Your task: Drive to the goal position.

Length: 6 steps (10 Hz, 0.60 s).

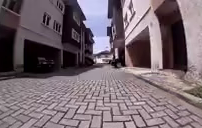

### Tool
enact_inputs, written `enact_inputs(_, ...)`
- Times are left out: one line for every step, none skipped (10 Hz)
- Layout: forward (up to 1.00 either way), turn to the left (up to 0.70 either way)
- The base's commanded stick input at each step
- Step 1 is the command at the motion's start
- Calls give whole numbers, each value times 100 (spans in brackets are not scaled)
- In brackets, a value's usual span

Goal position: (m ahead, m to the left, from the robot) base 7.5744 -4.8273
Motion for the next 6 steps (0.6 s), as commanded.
enact_inputs(50, 0)
enact_inputs(50, 0)
enact_inputs(50, 0)
enact_inputs(50, 0)
enact_inputs(50, 0)
enact_inputs(50, 0)
